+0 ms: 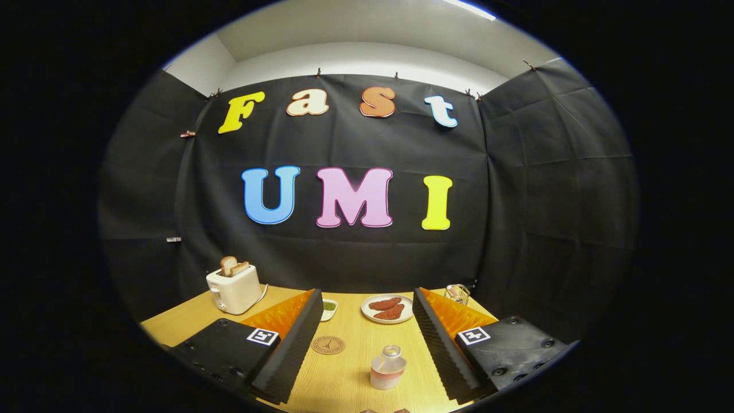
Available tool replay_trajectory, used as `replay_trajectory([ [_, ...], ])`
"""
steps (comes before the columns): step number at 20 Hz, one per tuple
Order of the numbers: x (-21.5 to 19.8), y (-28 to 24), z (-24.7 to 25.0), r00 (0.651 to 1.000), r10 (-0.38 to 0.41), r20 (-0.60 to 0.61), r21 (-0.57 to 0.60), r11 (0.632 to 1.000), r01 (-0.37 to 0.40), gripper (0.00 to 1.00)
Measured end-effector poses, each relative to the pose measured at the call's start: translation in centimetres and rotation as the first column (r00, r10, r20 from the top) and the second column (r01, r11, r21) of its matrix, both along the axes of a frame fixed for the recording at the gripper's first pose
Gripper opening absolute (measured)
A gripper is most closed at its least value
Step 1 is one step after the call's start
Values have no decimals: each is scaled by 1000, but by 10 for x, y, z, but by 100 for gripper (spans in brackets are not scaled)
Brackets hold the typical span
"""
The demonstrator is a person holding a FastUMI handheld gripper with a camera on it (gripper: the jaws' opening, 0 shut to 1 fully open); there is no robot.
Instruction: Take the bottle from table, then pour the juice into the cup, finally place the bottle on the coaster
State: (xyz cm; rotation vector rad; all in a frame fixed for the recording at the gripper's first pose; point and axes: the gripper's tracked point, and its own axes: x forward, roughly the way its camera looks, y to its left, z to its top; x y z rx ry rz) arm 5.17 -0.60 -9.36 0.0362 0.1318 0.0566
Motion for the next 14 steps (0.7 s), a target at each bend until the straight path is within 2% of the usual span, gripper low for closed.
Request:
replay_trajectory([
  [10,36,-16,-85,997,47,-62,36,998,-45,97],
  [14,44,-23,-122,995,44,-89,32,999,-41,97],
])
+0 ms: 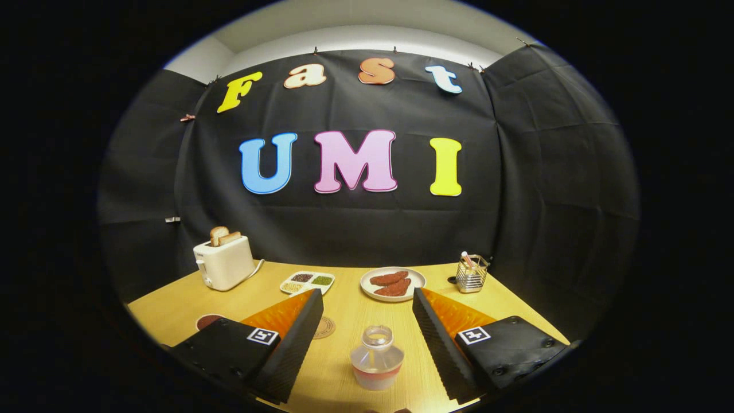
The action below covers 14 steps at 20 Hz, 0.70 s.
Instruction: Take the bottle from table, then pour the juice into the cup, finally place the bottle on the coaster
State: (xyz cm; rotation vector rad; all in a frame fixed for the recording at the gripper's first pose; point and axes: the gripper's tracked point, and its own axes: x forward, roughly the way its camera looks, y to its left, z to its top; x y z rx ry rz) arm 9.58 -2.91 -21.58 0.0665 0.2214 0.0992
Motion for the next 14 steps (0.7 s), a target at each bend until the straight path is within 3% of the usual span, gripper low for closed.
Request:
replay_trajectory([
  [14,4,0,-104,999,13,-52,-10,1000,-13,100],
])
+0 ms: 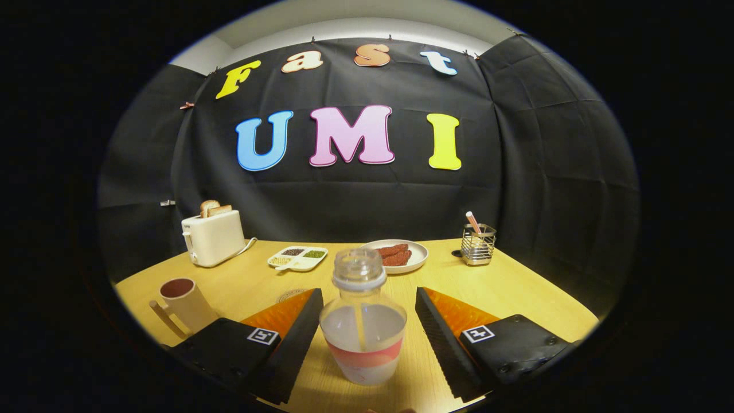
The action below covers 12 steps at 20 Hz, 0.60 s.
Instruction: Take the bottle from table, then pour the juice into the cup, finally place the bottle on the coaster
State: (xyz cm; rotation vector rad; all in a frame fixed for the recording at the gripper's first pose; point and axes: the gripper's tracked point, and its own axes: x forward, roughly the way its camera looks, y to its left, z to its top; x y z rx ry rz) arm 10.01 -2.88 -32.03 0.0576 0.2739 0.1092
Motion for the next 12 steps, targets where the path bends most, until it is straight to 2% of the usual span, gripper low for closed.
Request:
replay_trajectory([
  [7,-4,11,-17,1000,24,5,-18,1000,-24,99],
  [8,-3,9,-18,1000,21,8,-16,1000,-21,93],
  [10,1,5,-19,1000,-2,9,1,1000,2,87],
  [11,4,4,-19,1000,-9,10,7,1000,9,80],
  [12,6,5,-19,1000,-11,13,7,1000,11,80],
])
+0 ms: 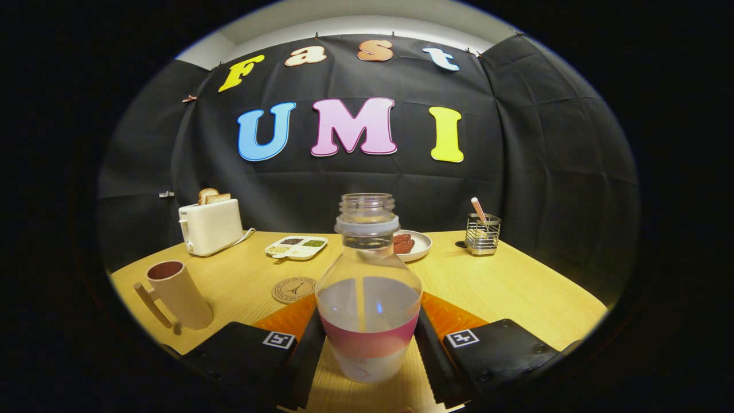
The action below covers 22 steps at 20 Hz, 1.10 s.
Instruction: Take the bottle from table, then pour the juice into the cup, finally place the bottle on the coaster
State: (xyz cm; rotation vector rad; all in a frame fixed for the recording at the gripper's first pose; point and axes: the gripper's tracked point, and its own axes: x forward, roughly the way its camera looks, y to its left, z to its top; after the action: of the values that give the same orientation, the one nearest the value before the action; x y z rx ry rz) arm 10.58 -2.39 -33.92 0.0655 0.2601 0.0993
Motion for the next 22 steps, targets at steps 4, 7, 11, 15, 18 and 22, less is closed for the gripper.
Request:
replay_trajectory([
  [4,4,4,0,999,41,15,-8,999,-41,78],
  [7,3,5,1,997,78,0,-35,996,-78,76],
  [11,8,8,11,993,120,-20,-88,989,-122,73],
  [15,8,12,34,988,154,-30,-134,979,-157,73],
  [18,10,22,58,981,192,-22,-188,963,-192,73],
  [22,17,49,89,961,277,0,-303,916,-264,73],
])
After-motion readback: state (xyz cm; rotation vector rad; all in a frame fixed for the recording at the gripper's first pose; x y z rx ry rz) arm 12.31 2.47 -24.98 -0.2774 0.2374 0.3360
